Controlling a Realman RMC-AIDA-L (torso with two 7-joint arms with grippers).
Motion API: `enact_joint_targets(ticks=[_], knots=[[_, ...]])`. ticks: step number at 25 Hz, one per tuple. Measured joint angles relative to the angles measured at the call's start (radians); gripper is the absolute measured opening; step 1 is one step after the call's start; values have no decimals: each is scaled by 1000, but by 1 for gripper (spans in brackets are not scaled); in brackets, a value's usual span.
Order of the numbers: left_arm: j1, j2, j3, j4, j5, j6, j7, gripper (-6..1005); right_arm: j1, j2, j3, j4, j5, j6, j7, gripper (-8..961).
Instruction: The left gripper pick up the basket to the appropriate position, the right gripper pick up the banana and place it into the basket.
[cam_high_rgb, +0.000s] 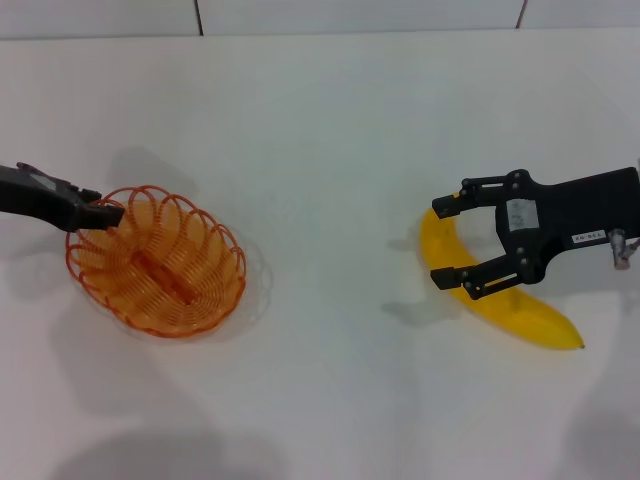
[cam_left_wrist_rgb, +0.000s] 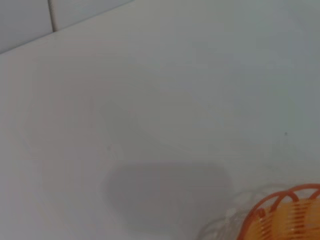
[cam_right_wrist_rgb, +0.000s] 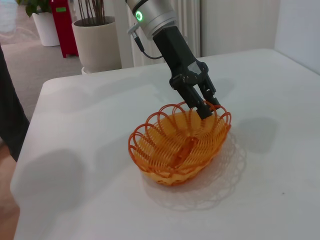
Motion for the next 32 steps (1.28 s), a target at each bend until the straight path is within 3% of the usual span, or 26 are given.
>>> enact_joint_targets(ticks=[5,27,30,32], knots=[[0,0,0,0,0,-1,0,459,0,0,0,0,0,0,0,907],[-25,-3,0,-53,37,-40,21,315,3,-2,0,0,0,0,2,907],[-24,-4,0,-44,37,-34,22,127,2,-2,0,0,0,0,2,907],[-23,-3,-2,-31,32,-22,22,121,-2,-2,0,0,0,0,2,907]])
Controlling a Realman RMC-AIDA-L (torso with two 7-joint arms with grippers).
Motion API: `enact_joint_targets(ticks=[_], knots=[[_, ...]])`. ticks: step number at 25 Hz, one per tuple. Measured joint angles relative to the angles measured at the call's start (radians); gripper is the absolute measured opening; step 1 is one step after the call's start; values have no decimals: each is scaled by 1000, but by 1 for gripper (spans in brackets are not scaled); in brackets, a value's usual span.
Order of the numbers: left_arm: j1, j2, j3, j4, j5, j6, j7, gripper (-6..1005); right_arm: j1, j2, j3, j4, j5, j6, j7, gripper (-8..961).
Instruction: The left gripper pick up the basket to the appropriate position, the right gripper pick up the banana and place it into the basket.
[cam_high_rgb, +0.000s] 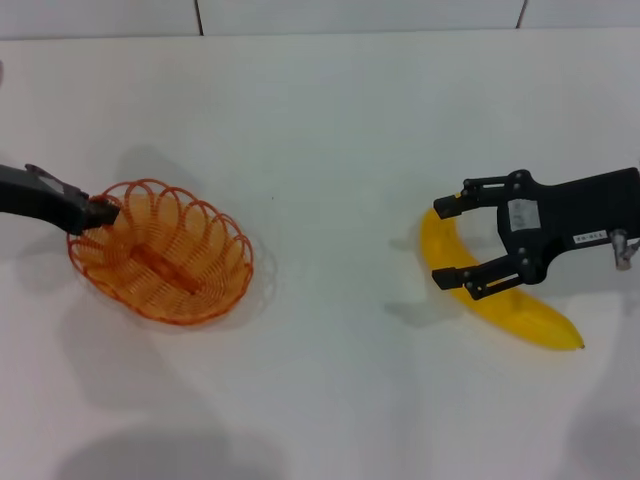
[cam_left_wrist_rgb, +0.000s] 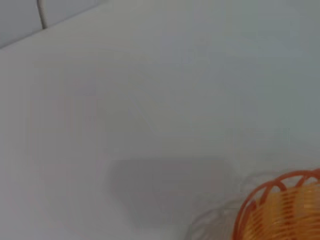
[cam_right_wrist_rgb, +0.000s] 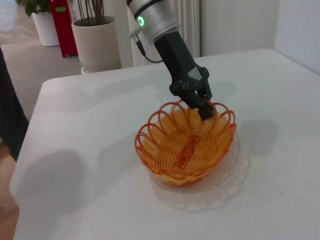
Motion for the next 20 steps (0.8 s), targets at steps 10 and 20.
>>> enact_joint_targets(ticks=[10,20], knots=[[26,-25,-4,176,-102,170,-13,90,-1,0,0,0,0,0,6,907],[13,-32,-21,88,-275,77,-30,73,13,2,-1,0,-7,-1,11,907]])
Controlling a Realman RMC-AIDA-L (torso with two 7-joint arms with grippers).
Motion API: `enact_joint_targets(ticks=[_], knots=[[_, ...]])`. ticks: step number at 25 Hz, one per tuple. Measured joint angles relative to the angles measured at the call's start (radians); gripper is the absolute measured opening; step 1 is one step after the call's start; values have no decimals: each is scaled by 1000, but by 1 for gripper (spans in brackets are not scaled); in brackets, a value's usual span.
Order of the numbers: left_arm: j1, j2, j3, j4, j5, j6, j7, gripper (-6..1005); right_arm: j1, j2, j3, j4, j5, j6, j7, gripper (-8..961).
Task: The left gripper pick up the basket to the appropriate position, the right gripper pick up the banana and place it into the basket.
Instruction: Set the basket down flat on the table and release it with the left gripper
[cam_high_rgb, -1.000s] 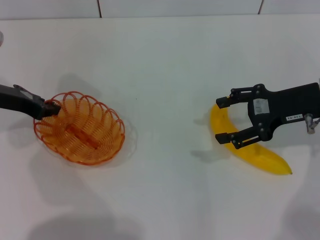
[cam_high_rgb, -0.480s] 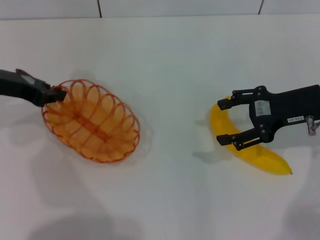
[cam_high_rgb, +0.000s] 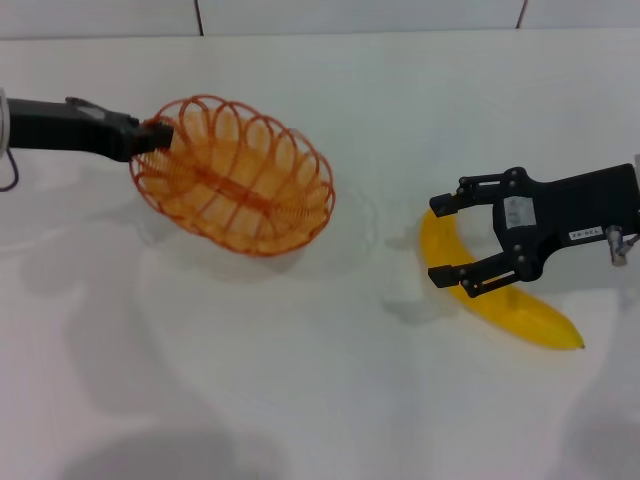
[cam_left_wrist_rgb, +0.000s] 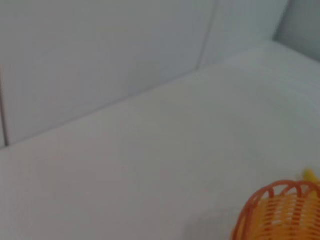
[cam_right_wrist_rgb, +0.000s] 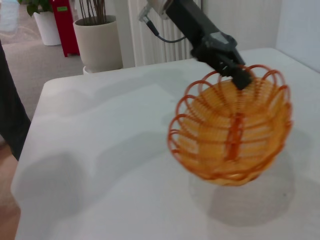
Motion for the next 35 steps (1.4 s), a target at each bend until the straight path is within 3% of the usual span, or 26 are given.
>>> enact_joint_targets(ticks=[15,35], knots=[[14,-1,-3,-224,-133,-233,-3,70,1,0,-1,0,-2,0,0,906],[26,-3,2,-341,-160,-366,-19,76,1,0,-1,0,-2,-3,0,906]])
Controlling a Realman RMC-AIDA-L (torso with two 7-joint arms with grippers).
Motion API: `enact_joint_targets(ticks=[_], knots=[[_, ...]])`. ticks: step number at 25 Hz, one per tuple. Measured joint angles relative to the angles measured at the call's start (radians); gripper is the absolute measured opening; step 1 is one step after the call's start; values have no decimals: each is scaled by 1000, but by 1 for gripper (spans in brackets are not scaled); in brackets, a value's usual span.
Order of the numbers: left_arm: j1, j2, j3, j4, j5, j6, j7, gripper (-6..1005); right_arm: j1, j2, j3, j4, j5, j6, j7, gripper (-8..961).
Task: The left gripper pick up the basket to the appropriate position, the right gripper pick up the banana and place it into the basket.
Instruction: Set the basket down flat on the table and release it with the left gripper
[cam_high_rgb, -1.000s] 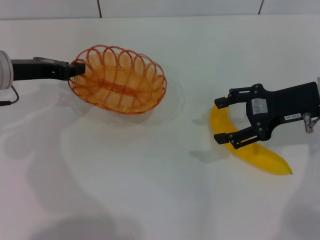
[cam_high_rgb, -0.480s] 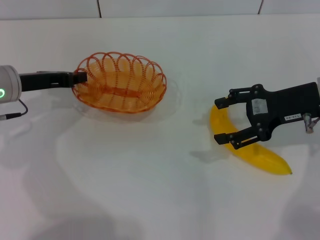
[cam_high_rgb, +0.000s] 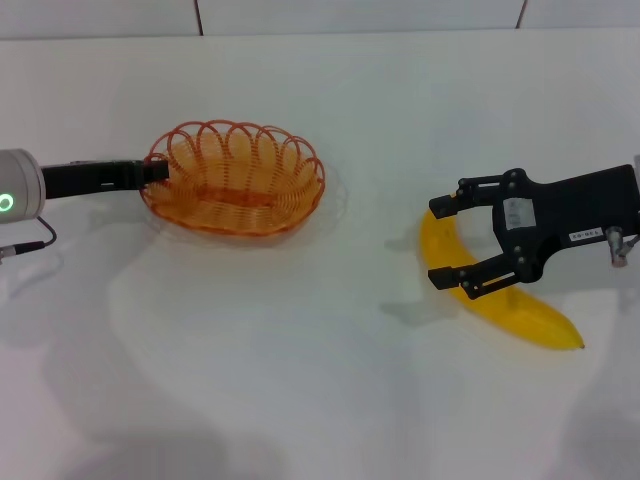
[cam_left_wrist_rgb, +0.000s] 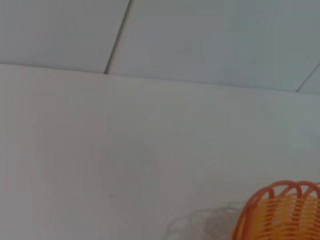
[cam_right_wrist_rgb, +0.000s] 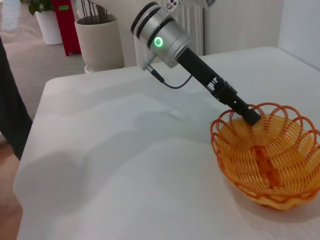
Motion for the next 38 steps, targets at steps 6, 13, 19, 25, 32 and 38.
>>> enact_joint_targets(ticks=[6,13,19,25,32,38], knots=[[3,0,1,-1,-1,-2,7,78,-1,1,0,0,0,1,0,906],[2,-1,5,-14,-1,-19,15,80,-1,2,-16,2,0,4,0,906],[1,-1,5,-17,-2,-27,20,82,-1,2,-25,3,0,5,0,906],[1,-1,0,-17,-4,-28,22,83,-2,2,-25,3,0,6,0,906],[4,-1,5,-17,-29,-28,41,104,-4,1,-25,3,0,6,0,906],[4,-1,5,-17,-29,-28,46,160,-3,1,-25,3,0,5,1,906]])
